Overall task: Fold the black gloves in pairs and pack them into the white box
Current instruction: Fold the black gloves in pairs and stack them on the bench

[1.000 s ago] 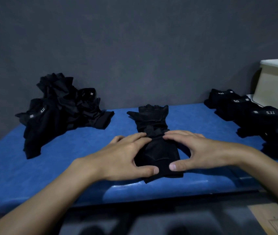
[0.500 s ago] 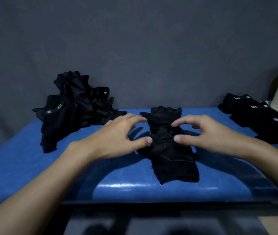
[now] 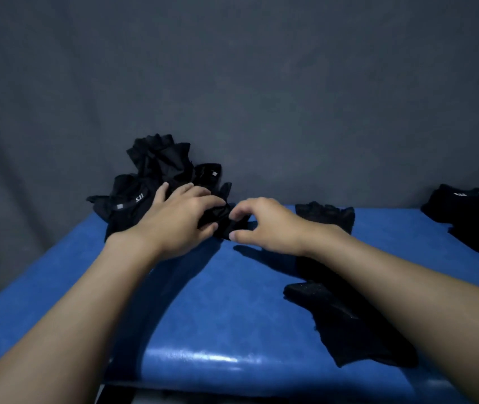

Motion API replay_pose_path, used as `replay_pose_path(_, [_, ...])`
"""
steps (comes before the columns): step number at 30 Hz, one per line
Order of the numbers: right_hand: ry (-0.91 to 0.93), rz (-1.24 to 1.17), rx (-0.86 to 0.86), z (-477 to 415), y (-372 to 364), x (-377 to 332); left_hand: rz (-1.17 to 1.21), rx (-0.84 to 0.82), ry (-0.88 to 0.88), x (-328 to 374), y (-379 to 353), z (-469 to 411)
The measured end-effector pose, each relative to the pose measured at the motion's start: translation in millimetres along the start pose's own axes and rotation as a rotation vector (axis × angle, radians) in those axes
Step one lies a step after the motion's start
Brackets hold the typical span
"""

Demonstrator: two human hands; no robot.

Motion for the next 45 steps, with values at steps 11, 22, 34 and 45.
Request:
replay_pose_path(11, [0.036,0.112,0.076,-29.0,-11.0,1.9,-0.137,-0.088,0.02,-9.7,-10.2,-11.7])
replay_pose_path(22, [0.054,-0.192,0.398,-9.5,58.5,-0.4,0.307,0.24,0.031,-8.3,15.4,-7.0])
replay_pose_path(34, [0.021,-0.617,0.363,44.1,78.3,5.3,0.822,0.525,0.024,29.5,42.7,5.2])
replay_pose_path(45, [0.147,-0.544,0.421,57.7,82.6,-10.5,0.963,0.427,0.027,40.2,42.9,10.2])
Point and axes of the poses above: each hand's wrist, its own z-axis away from the middle knuckle, its own y-axis out of the back of the hand, x = y × z, the point moved 5 cm from there along -z, towards the middle knuckle, and after that the axes turned 4 degrees about -z, right-handed, at the moved point
